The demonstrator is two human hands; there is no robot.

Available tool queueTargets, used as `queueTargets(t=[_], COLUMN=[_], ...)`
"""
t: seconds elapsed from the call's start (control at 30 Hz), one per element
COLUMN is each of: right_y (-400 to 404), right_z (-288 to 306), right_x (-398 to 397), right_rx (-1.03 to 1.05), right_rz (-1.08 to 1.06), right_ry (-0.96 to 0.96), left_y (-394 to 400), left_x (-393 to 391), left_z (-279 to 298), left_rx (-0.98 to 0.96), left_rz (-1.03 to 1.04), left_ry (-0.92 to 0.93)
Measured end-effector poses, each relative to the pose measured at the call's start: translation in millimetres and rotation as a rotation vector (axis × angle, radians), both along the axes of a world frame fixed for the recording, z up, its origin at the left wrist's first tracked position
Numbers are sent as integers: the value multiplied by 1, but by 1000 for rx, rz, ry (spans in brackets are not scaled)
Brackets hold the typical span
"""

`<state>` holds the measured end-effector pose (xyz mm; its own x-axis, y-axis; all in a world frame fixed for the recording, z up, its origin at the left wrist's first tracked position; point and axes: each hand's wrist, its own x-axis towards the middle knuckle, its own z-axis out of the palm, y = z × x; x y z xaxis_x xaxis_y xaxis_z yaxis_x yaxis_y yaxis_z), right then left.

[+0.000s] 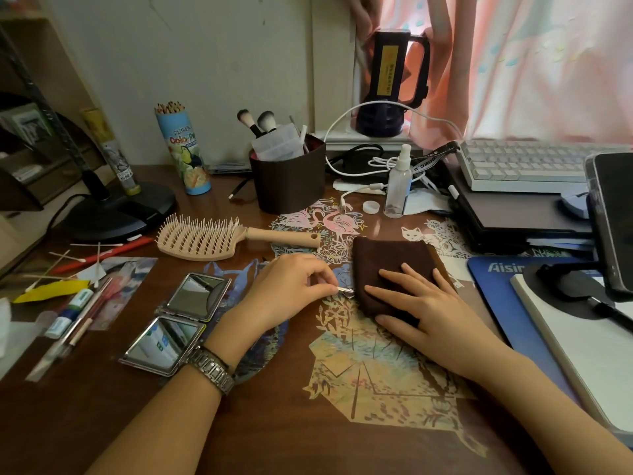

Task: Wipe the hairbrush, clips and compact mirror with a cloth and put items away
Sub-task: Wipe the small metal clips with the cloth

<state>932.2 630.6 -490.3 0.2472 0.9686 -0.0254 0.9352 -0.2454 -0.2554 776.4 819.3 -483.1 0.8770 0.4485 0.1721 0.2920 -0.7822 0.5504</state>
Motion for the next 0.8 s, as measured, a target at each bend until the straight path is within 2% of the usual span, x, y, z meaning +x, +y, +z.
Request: queueTargets(t=[0.3, 0.57, 0.8], right_y=[2, 2, 1], right_z=[1, 2, 2], right_x=[-3, -2, -2], right_rx=[-1, 0, 7], right_rz=[-9, -9, -5], right_ry=[0, 0, 7], left_y=[6, 29, 35], left_x=[-12, -40, -48], left_z=[9, 20, 21], left_rx=[72, 118, 180], left_rz=[11, 236, 339], left_ry=[73, 124, 178])
